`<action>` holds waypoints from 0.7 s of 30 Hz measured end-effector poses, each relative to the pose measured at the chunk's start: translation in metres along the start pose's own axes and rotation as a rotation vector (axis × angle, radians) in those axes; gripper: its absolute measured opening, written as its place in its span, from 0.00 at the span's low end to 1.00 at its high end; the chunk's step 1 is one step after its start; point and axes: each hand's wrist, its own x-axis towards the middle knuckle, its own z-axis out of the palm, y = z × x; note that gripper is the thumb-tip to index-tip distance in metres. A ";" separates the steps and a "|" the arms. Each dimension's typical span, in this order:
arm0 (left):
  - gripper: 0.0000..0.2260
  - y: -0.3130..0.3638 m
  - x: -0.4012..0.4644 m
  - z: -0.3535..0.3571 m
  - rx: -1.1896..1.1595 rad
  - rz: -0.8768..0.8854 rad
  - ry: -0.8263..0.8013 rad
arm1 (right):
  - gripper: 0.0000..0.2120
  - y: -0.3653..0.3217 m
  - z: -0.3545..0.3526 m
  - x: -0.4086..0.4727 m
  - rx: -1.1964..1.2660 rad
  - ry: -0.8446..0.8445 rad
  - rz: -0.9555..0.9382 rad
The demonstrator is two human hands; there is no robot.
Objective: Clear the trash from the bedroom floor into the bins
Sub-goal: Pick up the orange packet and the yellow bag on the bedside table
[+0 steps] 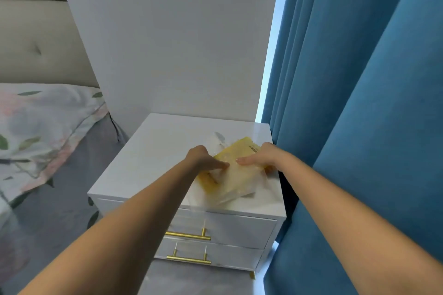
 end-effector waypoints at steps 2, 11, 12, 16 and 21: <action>0.32 -0.003 -0.001 -0.004 -0.045 -0.003 -0.035 | 0.47 -0.001 0.006 0.002 0.097 -0.024 0.007; 0.36 -0.044 -0.031 -0.011 -0.255 -0.027 -0.218 | 0.32 -0.008 0.032 -0.020 0.346 -0.184 -0.106; 0.34 -0.049 -0.038 -0.013 -0.283 -0.018 -0.212 | 0.30 -0.010 0.037 -0.026 0.381 -0.190 -0.129; 0.23 -0.082 -0.077 -0.029 -0.375 0.035 -0.199 | 0.27 -0.025 0.057 -0.056 0.453 -0.237 -0.218; 0.15 -0.152 -0.147 -0.058 -0.478 0.068 -0.161 | 0.21 -0.058 0.103 -0.110 0.498 -0.329 -0.338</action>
